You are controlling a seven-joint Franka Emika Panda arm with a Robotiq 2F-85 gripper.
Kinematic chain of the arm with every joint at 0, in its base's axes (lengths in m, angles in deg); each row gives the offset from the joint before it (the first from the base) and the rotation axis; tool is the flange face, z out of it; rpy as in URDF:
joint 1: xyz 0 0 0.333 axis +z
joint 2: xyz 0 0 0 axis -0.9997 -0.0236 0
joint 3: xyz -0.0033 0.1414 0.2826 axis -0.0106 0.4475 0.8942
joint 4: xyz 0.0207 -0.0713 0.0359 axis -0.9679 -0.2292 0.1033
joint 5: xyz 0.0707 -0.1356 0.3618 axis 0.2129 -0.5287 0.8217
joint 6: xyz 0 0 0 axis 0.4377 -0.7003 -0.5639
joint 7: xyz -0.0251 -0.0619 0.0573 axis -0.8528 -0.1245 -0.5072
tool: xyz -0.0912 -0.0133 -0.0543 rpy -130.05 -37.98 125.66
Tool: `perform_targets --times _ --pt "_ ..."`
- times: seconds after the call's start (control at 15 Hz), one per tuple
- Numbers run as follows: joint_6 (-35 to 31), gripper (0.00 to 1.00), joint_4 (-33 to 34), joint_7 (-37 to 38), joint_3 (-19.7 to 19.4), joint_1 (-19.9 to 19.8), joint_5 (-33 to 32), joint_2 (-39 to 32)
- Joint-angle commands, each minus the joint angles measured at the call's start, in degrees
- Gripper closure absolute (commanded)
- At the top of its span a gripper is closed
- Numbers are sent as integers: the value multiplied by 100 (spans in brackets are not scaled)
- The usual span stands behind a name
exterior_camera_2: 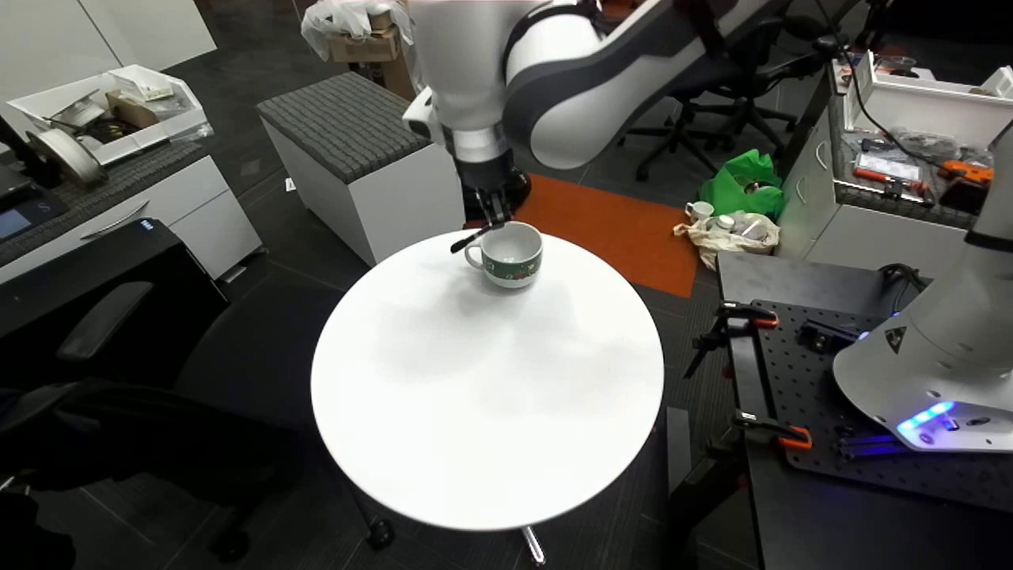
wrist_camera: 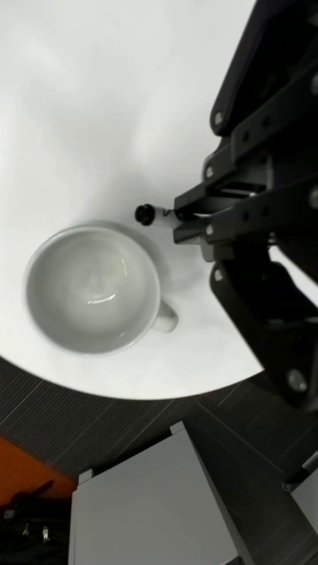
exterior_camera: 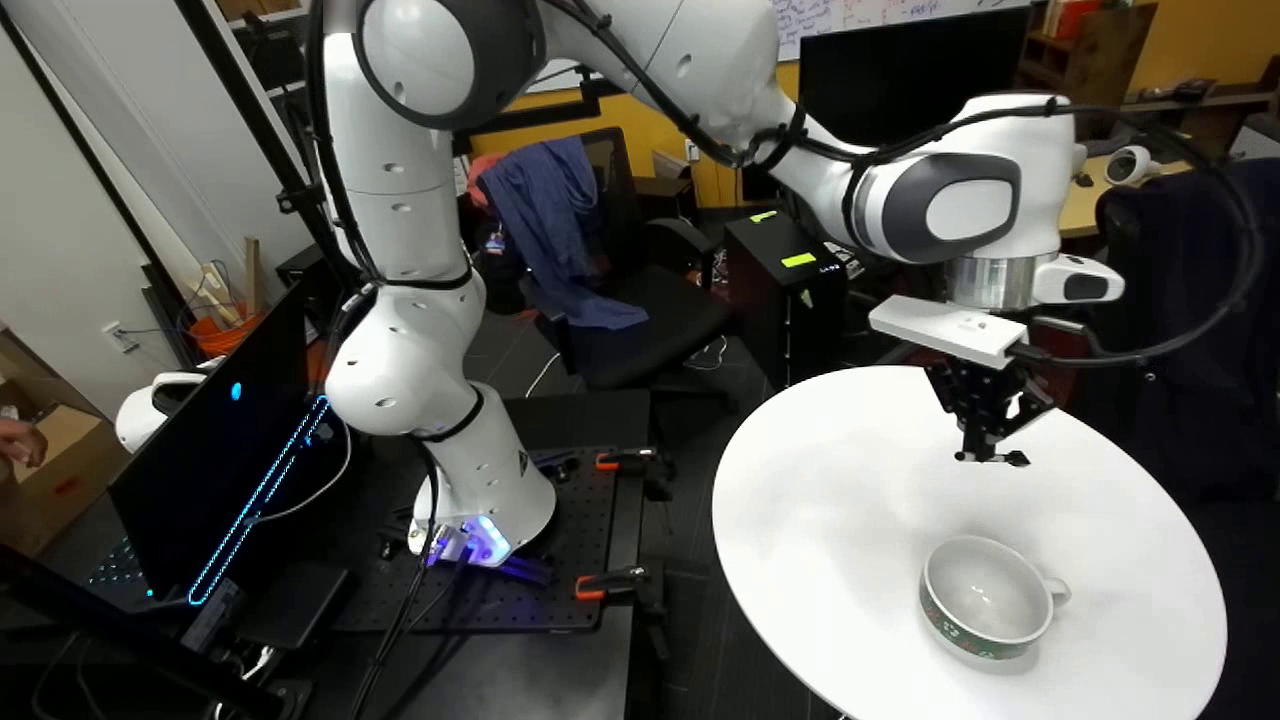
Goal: Take the marker from the mug and put it on the table
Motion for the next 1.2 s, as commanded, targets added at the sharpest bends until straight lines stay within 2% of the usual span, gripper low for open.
perform_targets --times 0.0,0.27,0.53,0.6,0.67,1.13 --pt "-735 97 -89 878 173 373 163 -406" --pt "-1572 97 162 1623 263 833 234 -1132" --pt "-1957 97 491 2042 133 1206 239 -1721" --pt "-1967 74 559 2079 110 1261 239 -1811" --pt "-1969 63 621 2095 103 1299 260 -1893" --pt "-1945 10 656 2170 39 1466 302 -1974"
